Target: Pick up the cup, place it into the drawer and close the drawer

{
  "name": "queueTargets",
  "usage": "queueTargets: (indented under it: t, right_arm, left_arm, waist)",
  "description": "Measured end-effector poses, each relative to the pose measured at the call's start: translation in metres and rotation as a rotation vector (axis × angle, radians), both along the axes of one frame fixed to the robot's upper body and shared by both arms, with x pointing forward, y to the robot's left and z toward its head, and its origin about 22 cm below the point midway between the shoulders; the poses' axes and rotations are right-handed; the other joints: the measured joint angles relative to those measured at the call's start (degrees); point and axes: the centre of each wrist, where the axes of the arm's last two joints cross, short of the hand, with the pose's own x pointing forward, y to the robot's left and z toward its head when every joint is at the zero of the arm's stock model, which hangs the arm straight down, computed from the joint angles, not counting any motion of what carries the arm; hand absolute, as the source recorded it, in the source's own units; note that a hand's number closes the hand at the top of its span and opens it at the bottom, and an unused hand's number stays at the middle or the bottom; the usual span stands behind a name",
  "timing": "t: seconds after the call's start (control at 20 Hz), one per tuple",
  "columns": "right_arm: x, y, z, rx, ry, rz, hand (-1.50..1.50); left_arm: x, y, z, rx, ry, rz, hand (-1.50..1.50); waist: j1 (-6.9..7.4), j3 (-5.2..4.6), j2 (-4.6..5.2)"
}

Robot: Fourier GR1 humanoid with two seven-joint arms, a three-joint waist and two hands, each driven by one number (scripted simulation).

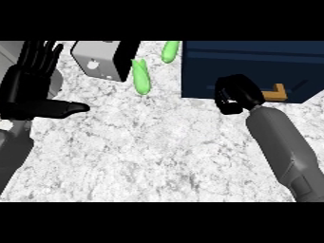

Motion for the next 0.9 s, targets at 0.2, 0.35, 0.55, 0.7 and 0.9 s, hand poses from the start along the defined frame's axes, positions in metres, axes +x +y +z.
queueTargets:
  t: [0.2,0.35,0.55,0.7,0.9]
  right_arm:
    - [0.008,-0.008,0.0,0.029,0.043,-0.005,1.5]
    - [0.011,-0.014,0.001,0.075,0.093,0.01,1.5]
    - [0.013,-0.02,0.0,0.11,0.13,0.025,1.5]
    - [0.013,-0.026,0.001,0.139,0.144,0.047,1.5]
    - [0.013,-0.031,0.001,0.177,0.145,0.065,1.5]
  left_arm:
    - [-0.004,0.007,-0.005,-0.001,-0.001,-0.024,-1.5]
    - [-0.004,0.007,-0.005,-0.003,0.001,-0.045,-1.5]
    - [-0.005,0.003,-0.006,-0.01,-0.002,-0.072,-1.5]
    - [-0.005,0.003,-0.008,-0.012,-0.003,-0.082,-1.5]
    - [-0.005,-0.002,-0.012,-0.024,-0.001,-0.096,-1.5]
  waist:
    - [0.87,0.0,0.21]
    - [1.23,0.06,0.11]
    - [1.65,-0.07,-0.06]
    - [2.0,-0.13,0.06]
    - [2.22,-0.11,0.26]
